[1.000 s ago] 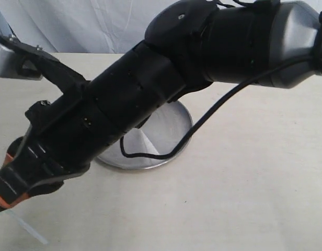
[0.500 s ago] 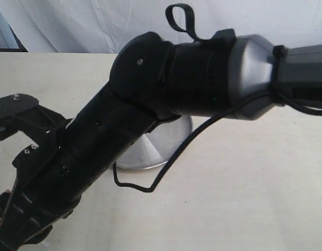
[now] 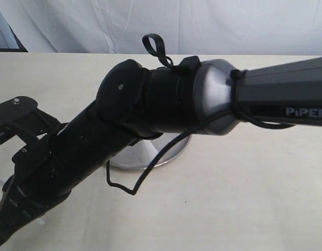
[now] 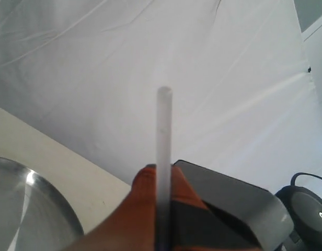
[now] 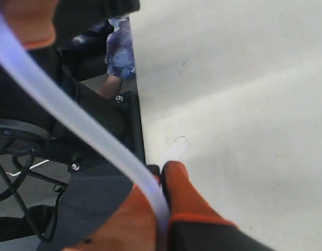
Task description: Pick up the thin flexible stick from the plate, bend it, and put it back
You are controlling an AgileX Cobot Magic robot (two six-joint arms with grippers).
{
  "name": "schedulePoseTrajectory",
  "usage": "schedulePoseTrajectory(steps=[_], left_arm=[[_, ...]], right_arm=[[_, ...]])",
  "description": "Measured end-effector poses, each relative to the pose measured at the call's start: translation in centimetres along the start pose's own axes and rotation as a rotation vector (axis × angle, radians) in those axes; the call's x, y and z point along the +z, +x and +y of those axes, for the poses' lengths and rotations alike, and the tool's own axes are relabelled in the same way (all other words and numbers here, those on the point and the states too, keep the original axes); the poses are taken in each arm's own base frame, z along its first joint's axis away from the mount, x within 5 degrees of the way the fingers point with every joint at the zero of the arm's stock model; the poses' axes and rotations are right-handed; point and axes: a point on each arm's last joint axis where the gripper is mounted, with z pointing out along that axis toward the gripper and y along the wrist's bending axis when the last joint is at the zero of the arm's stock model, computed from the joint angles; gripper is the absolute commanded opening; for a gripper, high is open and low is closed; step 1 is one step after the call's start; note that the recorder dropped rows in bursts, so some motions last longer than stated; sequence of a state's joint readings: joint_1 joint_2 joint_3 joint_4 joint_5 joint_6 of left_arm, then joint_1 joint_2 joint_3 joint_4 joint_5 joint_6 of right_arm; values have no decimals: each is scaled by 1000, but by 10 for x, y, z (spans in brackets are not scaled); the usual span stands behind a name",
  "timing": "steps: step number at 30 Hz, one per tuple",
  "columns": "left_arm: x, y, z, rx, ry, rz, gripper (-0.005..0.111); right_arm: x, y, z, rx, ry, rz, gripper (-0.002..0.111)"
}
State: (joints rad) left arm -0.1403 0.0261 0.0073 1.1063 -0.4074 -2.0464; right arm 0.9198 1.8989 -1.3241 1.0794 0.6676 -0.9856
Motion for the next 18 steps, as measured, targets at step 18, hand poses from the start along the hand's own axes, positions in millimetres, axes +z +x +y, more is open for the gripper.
schedulePoseTrajectory(steps=[18], left_arm=[[0, -3, 6, 128, -96, -1, 0]], right_arm=[[-64, -18, 35, -158, 31, -30, 0]])
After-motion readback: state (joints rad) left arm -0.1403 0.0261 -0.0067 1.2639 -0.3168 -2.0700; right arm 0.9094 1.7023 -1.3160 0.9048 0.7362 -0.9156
